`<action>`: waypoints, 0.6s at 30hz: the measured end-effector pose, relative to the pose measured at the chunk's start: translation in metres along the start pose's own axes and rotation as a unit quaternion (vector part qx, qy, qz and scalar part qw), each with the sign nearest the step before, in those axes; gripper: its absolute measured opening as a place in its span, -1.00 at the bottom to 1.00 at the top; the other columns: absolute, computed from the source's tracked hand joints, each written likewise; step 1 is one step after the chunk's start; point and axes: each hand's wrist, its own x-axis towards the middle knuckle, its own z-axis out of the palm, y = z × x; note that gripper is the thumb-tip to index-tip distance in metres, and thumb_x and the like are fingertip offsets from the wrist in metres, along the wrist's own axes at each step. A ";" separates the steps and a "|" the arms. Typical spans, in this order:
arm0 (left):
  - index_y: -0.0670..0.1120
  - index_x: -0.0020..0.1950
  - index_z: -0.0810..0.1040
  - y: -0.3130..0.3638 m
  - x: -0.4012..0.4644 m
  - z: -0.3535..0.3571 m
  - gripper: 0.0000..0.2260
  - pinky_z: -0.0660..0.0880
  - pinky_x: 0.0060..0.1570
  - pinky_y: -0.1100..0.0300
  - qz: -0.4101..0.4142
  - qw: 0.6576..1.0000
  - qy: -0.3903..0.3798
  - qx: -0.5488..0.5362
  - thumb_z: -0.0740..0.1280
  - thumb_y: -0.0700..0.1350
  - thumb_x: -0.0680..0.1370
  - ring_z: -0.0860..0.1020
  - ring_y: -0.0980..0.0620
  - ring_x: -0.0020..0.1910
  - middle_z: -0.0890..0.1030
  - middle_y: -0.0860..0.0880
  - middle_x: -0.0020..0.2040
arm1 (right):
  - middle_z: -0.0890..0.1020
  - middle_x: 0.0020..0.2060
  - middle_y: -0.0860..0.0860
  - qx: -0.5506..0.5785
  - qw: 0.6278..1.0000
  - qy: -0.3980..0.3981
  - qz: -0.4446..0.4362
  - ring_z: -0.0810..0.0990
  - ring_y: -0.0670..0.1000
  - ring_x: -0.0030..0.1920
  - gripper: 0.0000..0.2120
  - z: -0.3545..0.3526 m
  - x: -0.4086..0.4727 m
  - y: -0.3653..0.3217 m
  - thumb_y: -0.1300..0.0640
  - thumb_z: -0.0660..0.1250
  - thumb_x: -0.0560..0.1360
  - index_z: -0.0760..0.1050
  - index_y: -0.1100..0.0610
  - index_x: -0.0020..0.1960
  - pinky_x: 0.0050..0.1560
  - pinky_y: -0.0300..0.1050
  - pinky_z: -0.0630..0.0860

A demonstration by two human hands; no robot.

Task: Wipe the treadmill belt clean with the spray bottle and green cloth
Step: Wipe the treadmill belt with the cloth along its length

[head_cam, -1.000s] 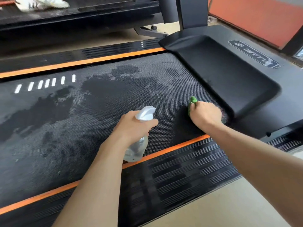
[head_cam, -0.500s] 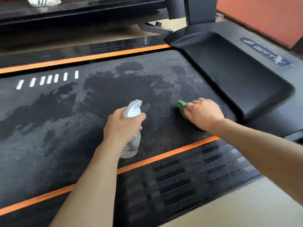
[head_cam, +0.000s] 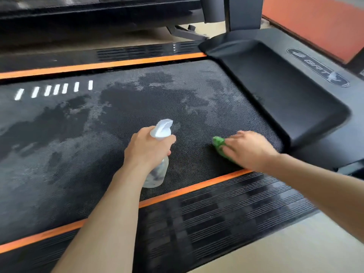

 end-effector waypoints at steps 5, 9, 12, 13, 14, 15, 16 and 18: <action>-0.04 -0.17 0.65 0.003 -0.002 0.002 -0.80 0.52 0.01 0.08 0.016 1.000 -0.014 0.024 0.38 0.07 0.51 0.61 0.07 -0.09 0.73 0.09 -0.30 | 0.66 -0.13 0.11 0.025 0.980 -0.040 0.191 0.64 0.21 -0.02 -0.44 0.002 -0.013 0.016 -0.26 -0.10 0.61 0.53 0.07 -0.12 -0.05 0.03 0.58; -0.04 -0.21 0.66 0.005 -0.001 0.003 -0.79 0.51 0.03 0.06 0.006 0.999 -0.006 0.031 0.39 0.08 0.50 0.60 0.09 -0.08 0.73 0.10 -0.29 | 0.66 -0.18 0.07 0.053 0.998 0.003 0.040 0.62 0.19 -0.06 -0.51 -0.006 -0.004 -0.084 -0.17 0.03 0.64 0.59 0.10 -0.14 -0.07 -0.01 0.50; -0.04 -0.22 0.66 0.004 0.000 0.002 -0.78 0.53 0.06 0.06 0.002 1.000 0.004 0.028 0.39 0.09 0.48 0.60 0.09 -0.07 0.72 0.14 -0.32 | 0.64 -0.28 -0.01 0.099 0.994 0.035 -0.044 0.59 0.14 -0.14 -0.54 -0.005 0.001 -0.106 -0.13 0.02 0.58 0.53 0.08 -0.28 -0.09 -0.01 0.46; -0.04 -0.22 0.65 0.003 0.000 0.003 -0.78 0.54 0.08 0.05 0.006 1.000 0.003 0.030 0.39 0.08 0.48 0.60 0.08 -0.08 0.72 0.15 -0.32 | 0.63 -0.28 -0.02 0.100 0.993 0.025 -0.064 0.58 0.14 -0.14 -0.52 -0.004 0.000 -0.097 -0.14 -0.03 0.57 0.51 0.07 -0.29 -0.08 -0.01 0.47; -0.05 -0.23 0.65 0.003 -0.001 0.003 -0.78 0.55 0.09 0.04 0.007 1.000 0.004 0.028 0.39 0.08 0.48 0.60 0.07 -0.08 0.72 0.15 -0.32 | 0.63 -0.26 -0.01 0.094 0.992 0.011 -0.083 0.58 0.14 -0.13 -0.48 -0.004 -0.002 -0.083 -0.17 -0.09 0.57 0.50 0.07 -0.27 -0.06 0.01 0.49; -0.05 -0.22 0.65 0.003 -0.002 0.003 -0.78 0.55 0.09 0.04 0.007 1.000 0.003 0.026 0.39 0.08 0.48 0.60 0.06 -0.08 0.72 0.13 -0.31 | 0.63 -0.23 -0.01 0.074 0.993 -0.003 -0.089 0.58 0.14 -0.09 -0.41 -0.005 -0.006 -0.063 -0.22 -0.17 0.57 0.51 0.07 -0.23 -0.02 0.02 0.51; -0.05 -0.21 0.65 0.004 -0.002 0.003 -0.78 0.55 0.09 0.04 0.009 1.000 -0.002 0.026 0.39 0.08 0.49 0.61 0.05 -0.08 0.73 0.11 -0.30 | 0.65 -0.19 -0.01 0.043 0.996 -0.023 -0.069 0.59 0.13 -0.05 -0.30 -0.004 -0.011 -0.035 -0.27 -0.29 0.57 0.53 0.06 -0.19 0.03 0.03 0.53; -0.05 -0.19 0.65 0.005 -0.002 0.001 -0.79 0.53 0.07 0.05 0.008 1.000 -0.010 0.027 0.39 0.07 0.50 0.60 0.07 -0.06 0.73 0.10 -0.29 | 0.67 -0.13 -0.07 -0.014 0.998 -0.060 0.026 0.60 0.08 0.03 -0.17 -0.005 -0.023 0.024 -0.34 -0.41 0.53 0.57 0.03 -0.09 0.09 0.01 0.54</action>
